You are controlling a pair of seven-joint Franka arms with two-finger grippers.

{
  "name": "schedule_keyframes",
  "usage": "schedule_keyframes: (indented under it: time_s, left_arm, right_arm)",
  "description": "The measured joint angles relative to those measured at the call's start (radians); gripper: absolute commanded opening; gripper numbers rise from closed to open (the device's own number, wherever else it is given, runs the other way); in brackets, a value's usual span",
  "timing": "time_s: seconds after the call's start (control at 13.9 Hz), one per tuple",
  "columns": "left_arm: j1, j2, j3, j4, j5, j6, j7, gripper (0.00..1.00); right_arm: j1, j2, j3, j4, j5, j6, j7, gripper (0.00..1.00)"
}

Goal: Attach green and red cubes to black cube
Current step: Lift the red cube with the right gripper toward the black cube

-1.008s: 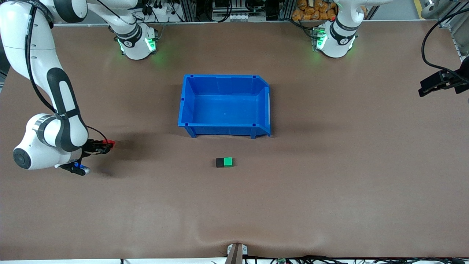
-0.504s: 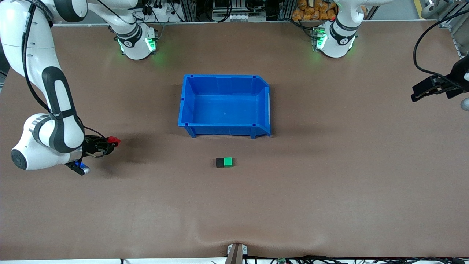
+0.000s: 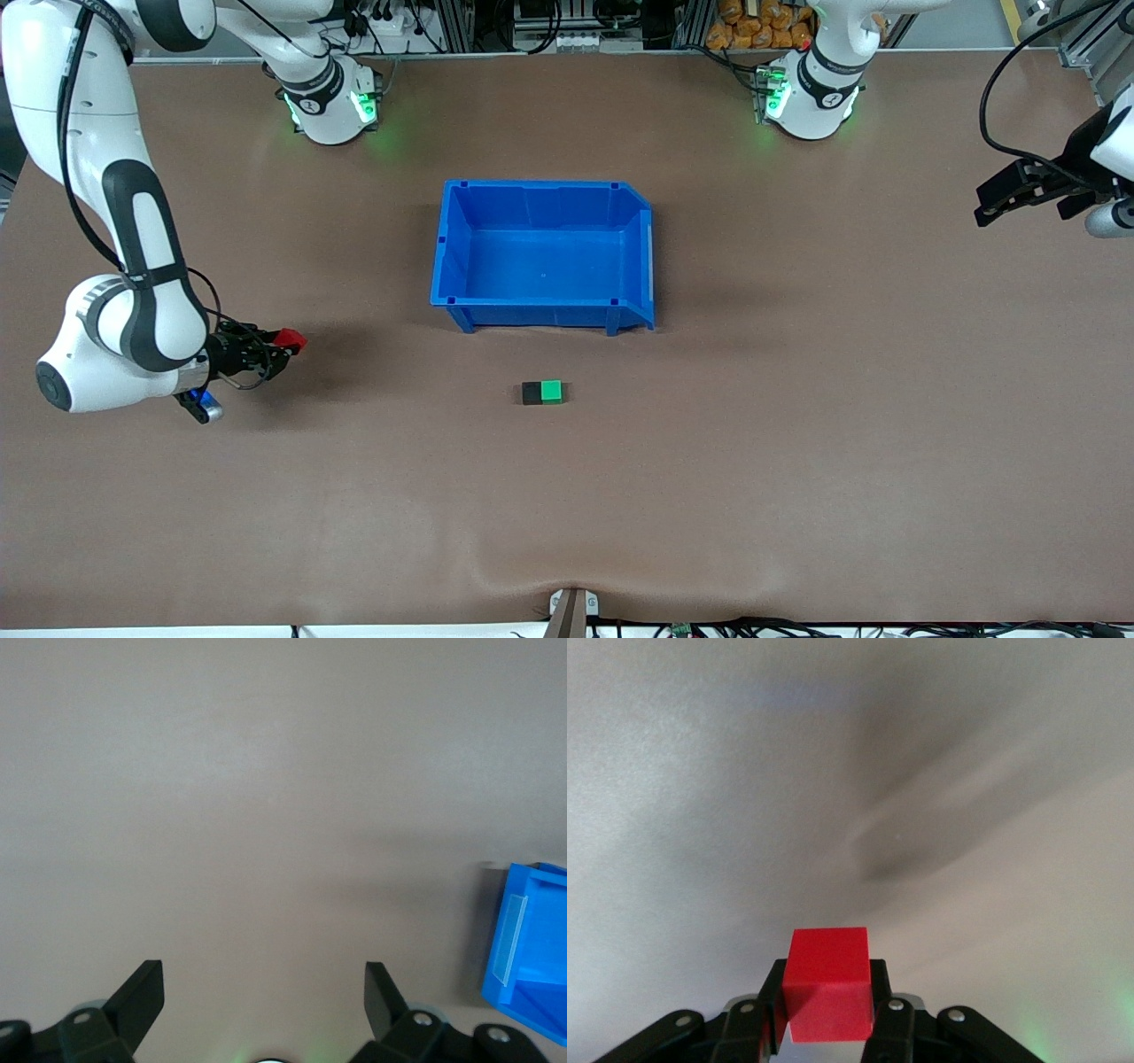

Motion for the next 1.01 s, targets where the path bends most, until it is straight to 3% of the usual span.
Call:
schedule_keyframes:
  time_s: [1.01]
  left_arm:
    - [-0.001, -0.009, -0.059, -0.052, -0.016, -0.019, 0.002, 1.0]
  right_arm:
    - [0.108, -0.029, 0.002, 0.016, 0.071, 0.009, 0.355, 0.0]
